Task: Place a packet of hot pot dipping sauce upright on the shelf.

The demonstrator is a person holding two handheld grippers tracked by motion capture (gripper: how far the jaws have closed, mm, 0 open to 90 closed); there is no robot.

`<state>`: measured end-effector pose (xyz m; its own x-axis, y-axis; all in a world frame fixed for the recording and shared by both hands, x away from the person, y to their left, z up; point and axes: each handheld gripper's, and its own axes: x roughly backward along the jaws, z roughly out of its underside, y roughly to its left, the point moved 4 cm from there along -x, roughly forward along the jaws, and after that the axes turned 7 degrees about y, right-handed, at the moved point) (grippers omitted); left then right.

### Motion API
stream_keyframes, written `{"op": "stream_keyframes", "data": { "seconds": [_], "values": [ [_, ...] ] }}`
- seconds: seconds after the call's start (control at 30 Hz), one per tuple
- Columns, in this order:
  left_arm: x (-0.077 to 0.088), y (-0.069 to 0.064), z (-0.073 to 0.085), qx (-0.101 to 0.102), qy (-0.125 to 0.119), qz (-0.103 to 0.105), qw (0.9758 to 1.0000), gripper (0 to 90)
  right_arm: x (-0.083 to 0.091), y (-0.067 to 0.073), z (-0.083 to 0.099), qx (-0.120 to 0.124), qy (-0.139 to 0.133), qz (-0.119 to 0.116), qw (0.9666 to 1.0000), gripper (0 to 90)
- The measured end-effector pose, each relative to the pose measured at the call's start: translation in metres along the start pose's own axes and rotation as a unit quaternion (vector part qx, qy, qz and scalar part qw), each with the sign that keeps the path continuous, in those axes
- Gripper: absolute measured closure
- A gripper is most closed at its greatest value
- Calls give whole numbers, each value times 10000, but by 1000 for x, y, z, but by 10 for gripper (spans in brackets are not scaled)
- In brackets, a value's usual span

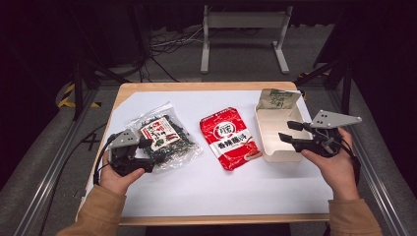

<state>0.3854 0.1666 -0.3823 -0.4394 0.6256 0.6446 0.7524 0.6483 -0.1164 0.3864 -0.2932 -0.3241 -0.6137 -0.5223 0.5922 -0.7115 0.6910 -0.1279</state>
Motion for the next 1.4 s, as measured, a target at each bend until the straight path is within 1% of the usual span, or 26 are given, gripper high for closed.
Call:
{"op": "stream_keyframes", "data": {
  "seconds": [0.03, 0.07, 0.1, 0.17, 0.2, 0.23, 0.27, 0.3, 0.33, 0.37, 0.4, 0.47, 0.53, 0.67, 0.8, 0.9, 0.93, 1.0, 1.03, 1.1, 1.13, 1.17, 1.23, 1.27, 1.37, 1.4],
  "values": [
    [-2, 1, -4, -31, 14, -1, 10000, 249, -2, 2, 4, -113, 60, -54, 9999, 503],
    [-3, 1, -8, -62, 42, -11, 10000, 249, -2, 2, 4, -113, 60, -54, 9999, 503],
    [-5, 2, -12, -91, 48, -46, 9999, 247, -4, 2, 5, -134, 134, -86, 9998, 503],
    [-9, 4, -20, -124, 85, -54, 9999, 241, -5, 3, 6, -157, 195, -76, 9997, 503],
    [-11, 4, -24, -85, 80, -19, 9999, 241, -6, 4, 7, -165, 206, -100, 9996, 503],
    [-12, 4, -27, -89, 89, -11, 9999, 240, -6, 5, 8, -147, 228, -105, 9996, 503],
    [-15, 4, -32, -83, 131, 73, 9999, 242, -6, 6, 8, -143, 221, -111, 9996, 503],
    [-18, 4, -36, -115, 183, 137, 9997, 264, -5, 7, 8, -141, 210, -125, 9996, 503],
    [-20, 4, -40, -187, 259, 153, 9994, 271, -5, 8, 9, -148, 203, -138, 9996, 503],
    [-20, 4, -40, -187, 259, 153, 9994, 280, -5, 8, 9, -148, 203, -138, 9996, 503],
    [-24, 4, -45, -223, 360, 86, 9991, 280, -5, 9, 10, -150, 209, -151, 9996, 504],
    [-30, 4, -51, -204, 415, 145, 9988, 314, -6, 11, 13, -164, 233, -197, 9994, 505],
    [-35, 4, -58, -197, 478, 214, 9984, 321, -6, 11, 16, -181, 276, -189, 9993, 505],
    [-47, 5, -69, -310, 550, 177, 9978, 321, -4, 12, 21, -216, 266, -195, 9992, 505],
    [-57, 7, -80, -346, 677, 140, 9970, 328, 0, 14, 26, -266, 243, -206, 9991, 506],
    [-64, 10, -86, -305, 685, 175, 9970, 345, 4, 15, 31, -304, 247, -188, 9991, 510],
    [-64, 10, -86, -305, 685, 175, 9970, 345, 4, 15, 31, -304, 247, -188, 9991, 510],
    [-70, 12, -90, -264, 629, 206, 9975, 344, 7, 15, 34, -347, 242, -175, 9990, 511],
    [-73, 13, -91, -219, 578, 258, 9978, 346, 9, 15, 35, -367, 238, -163, 9989, 511],
    [-79, 16, -93, -276, 592, 255, 9975, 385, 11, 15, 38, -399, 239, -171, 9988, 530],
    [-83, 17, -94, -262, 577, 252, 9977, 388, 13, 16, 40, -425, 247, -190, 9986, 537],
    [-85, 18, -95, -270, 589, 278, 9975, 389, 14, 15, 41, -438, 254, -180, 9986, 537],
    [-93, 22, -98, -212, 598, 362, 9973, 392, 16, 15, 43, -460, 263, -156, 9985, 541],
    [-95, 23, -100, -181, 581, 357, 9975, 392, 17, 15, 43, -478, 262, -150, 9984, 541],
    [-102, 27, -103, -175, 559, 231, 9980, 383, 17, 14, 44, -476, 261, -143, 9984, 541],
    [-106, 29, -105, -155, 503, 208, 9984, 378, 17, 14, 44, -477, 259, -143, 9984, 541]
  ]
}}
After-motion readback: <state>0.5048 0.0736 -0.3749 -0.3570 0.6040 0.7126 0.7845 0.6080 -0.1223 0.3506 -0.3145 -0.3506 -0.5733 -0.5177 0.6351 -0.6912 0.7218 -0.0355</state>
